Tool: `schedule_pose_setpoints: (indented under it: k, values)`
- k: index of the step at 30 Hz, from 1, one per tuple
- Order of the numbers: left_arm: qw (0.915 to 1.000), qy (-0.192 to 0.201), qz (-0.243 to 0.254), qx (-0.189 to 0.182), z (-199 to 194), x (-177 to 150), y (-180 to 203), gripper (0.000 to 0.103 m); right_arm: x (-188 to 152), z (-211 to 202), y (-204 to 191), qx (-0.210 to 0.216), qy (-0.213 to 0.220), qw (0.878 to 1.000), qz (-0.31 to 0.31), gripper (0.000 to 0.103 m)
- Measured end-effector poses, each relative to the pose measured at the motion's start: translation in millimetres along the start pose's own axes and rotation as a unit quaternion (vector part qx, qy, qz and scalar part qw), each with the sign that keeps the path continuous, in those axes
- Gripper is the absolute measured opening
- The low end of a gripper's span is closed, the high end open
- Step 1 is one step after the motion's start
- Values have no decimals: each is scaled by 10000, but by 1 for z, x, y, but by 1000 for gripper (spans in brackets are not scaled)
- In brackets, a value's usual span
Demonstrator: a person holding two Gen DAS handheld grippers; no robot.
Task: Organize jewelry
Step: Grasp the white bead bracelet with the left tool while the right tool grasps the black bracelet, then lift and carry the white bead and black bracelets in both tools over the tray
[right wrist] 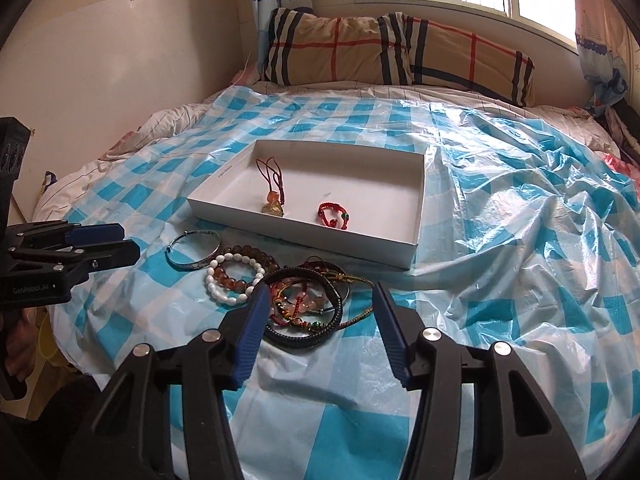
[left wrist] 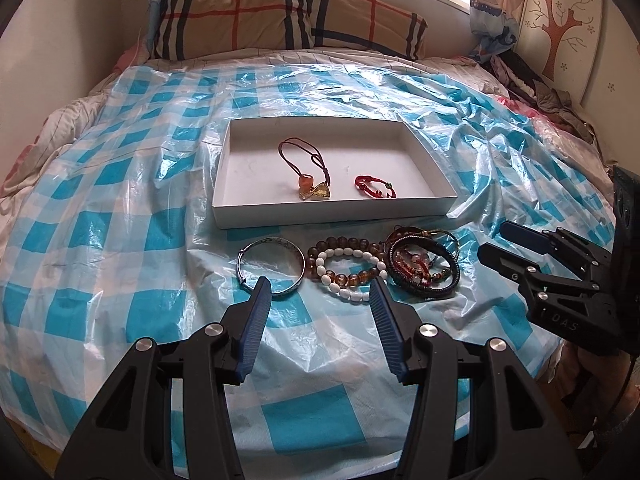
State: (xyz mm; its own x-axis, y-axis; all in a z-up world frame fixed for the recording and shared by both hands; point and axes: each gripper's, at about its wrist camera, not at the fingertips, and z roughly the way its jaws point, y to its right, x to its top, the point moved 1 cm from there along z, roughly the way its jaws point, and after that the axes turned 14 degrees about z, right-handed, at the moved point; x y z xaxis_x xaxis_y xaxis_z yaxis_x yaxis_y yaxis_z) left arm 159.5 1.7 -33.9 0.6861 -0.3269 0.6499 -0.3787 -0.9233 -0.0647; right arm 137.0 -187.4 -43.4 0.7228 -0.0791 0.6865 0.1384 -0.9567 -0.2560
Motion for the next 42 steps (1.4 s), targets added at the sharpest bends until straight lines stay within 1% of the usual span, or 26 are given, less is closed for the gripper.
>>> schedule_pose_setpoints:
  k: [8,10,13,14,15,16,18,20,21,27,28,30,32,33,36,42]
  values:
    - [9993,-132,80,-336,27,7,9,48,0,43,3,-55,-420,9990,-107,42]
    - [9988,-191,88,-435,34,7,11,48,-1,52,6,-71,-524,9986,-93,38]
    - [9971,-323,-43,-692,48,5,11,48,-3,64,11,-33,-683,9977,-35,34]
    - [9962,-383,-103,-770,54,4,10,48,-4,67,12,-16,-734,9973,-26,30]
    - [9952,-452,-158,-858,60,3,9,48,-5,70,13,18,-771,9970,-12,28]
    - [9942,-506,-216,-926,64,3,8,48,-6,72,14,49,-793,9968,8,27]
    - [9925,-584,-340,-1016,73,2,4,48,-6,74,15,48,-796,9968,13,20]
    - [9905,-651,-489,-1110,80,1,-1,48,-6,73,17,95,-772,9970,59,17]
    - [9897,-677,-540,-1143,83,1,-3,48,-6,72,17,109,-755,9971,79,13]
    - [9888,-714,-652,-1136,95,6,-7,47,-7,61,21,121,-676,9975,163,12]
    - [9888,-715,-654,-1138,98,7,-7,44,-8,61,22,117,-689,9974,170,12]
    - [9888,-827,-632,-1068,103,7,-8,21,-8,63,22,106,-747,9970,175,12]
    - [9886,-929,-576,-1038,109,7,-7,11,-7,66,22,86,-811,9965,156,12]
    - [9892,-931,-548,-986,109,8,-7,7,-7,69,21,71,-832,9964,140,12]
    - [9916,-866,-450,-852,104,9,-6,6,-8,71,18,51,-819,9966,98,13]
    - [9940,-592,-391,-833,74,10,-2,7,-11,51,19,149,-629,9977,211,12]
